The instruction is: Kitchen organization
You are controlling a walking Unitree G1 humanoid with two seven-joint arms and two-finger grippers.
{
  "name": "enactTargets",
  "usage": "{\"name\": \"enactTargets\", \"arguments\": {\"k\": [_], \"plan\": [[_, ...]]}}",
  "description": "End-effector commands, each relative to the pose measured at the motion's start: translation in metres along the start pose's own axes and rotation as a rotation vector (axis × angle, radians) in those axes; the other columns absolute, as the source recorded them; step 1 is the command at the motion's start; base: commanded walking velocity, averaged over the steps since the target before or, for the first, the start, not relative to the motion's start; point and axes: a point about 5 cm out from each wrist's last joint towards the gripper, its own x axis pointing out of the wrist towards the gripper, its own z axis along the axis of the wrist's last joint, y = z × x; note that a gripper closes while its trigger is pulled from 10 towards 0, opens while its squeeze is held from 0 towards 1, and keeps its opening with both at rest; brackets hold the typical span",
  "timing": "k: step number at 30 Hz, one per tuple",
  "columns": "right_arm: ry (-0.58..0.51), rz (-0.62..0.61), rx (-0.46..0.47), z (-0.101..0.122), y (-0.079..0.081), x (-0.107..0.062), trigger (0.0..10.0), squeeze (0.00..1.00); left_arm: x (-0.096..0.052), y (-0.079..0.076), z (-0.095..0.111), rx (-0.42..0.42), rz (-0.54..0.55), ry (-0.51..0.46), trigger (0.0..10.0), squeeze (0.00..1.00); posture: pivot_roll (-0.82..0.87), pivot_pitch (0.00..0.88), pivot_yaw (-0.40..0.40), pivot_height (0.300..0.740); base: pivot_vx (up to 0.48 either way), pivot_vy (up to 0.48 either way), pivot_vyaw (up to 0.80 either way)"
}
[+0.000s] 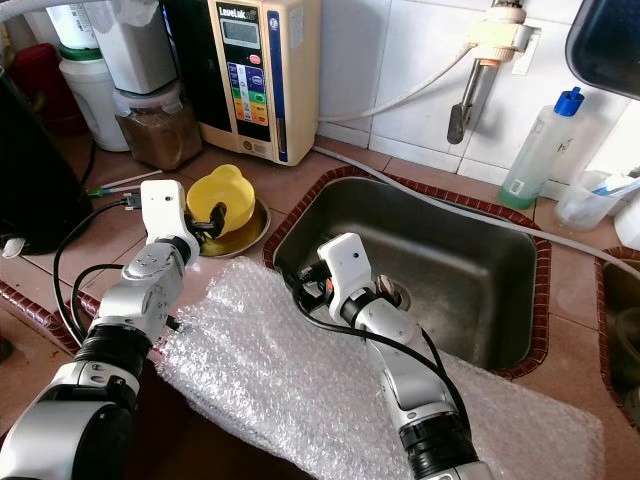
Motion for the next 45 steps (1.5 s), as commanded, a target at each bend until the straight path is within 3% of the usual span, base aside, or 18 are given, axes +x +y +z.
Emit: {"name": "enactTargets", "arguments": {"k": [1, 2, 3, 4, 6, 8, 32, 37, 45], "plan": [[-0.006, 0.019, -0.012, 0.0029, 0.0031, 0.0004, 10.0, 0.00, 0.0021, 0.0020, 0.0032, -0.017, 0.011, 0.017, 8.7, 0.00, 0.04, 0.000, 0.033, 0.740, 0.000, 0.000, 0.00], [-0.005, 0.019, -0.014, 0.0031, 0.0030, 0.0007, 10.0, 0.00, 0.0026, 0.0041, 0.0019, -0.020, 0.017, 0.030, 7.2, 0.00, 0.04, 0.000, 0.032, 0.740, 0.000, 0.000, 0.00], [-0.005, 0.019, -0.015, 0.0032, 0.0029, 0.0007, 10.0, 0.00, 0.0028, 0.0047, 0.0012, -0.033, 0.023, 0.038, 4.3, 0.00, 0.04, 0.000, 0.032, 0.740, 0.000, 0.000, 0.00], [-0.006, 0.019, -0.015, 0.0034, 0.0028, 0.0008, 10.0, 0.00, 0.0029, 0.0052, 0.0003, -0.051, 0.027, 0.047, 2.7, 0.00, 0.04, 0.000, 0.032, 0.740, 0.000, 0.000, 0.00], [-0.005, 0.019, -0.016, 0.0034, 0.0027, 0.0008, 10.0, 0.00, 0.0031, 0.0051, 0.0001, -0.053, 0.025, 0.051, 2.4, 0.00, 0.04, 0.000, 0.032, 0.740, 0.000, 0.000, 0.00], [-0.002, 0.018, -0.020, 0.0028, 0.0026, 0.0008, 10.0, 0.00, 0.0033, 0.0060, -0.0004, -0.060, 0.024, 0.056, 0.0, 0.00, 0.04, 0.000, 0.030, 0.740, 0.000, 0.000, 0.00], [0.009, 0.036, -0.038, 0.0007, 0.0049, 0.0041, 10.0, 0.00, 0.0047, 0.0075, 0.0014, -0.038, -0.045, 0.060, 0.0, 0.00, 0.06, 0.000, 0.031, 0.740, 0.000, 0.000, 0.00], [0.003, 0.021, -0.034, 0.0017, 0.0033, 0.0060, 10.0, 0.00, 0.0054, 0.0038, 0.0063, 0.020, -0.071, 0.039, 0.0, 0.00, 0.07, 0.000, 0.042, 0.740, 0.000, 0.000, 0.00], [0.013, 0.033, -0.051, 0.0002, 0.0033, 0.0052, 10.0, 0.00, 0.0047, 0.0015, 0.0084, 0.020, -0.074, 0.021, 0.0, 0.00, 0.07, 0.000, 0.032, 0.740, 0.000, 0.000, 0.00]]}}
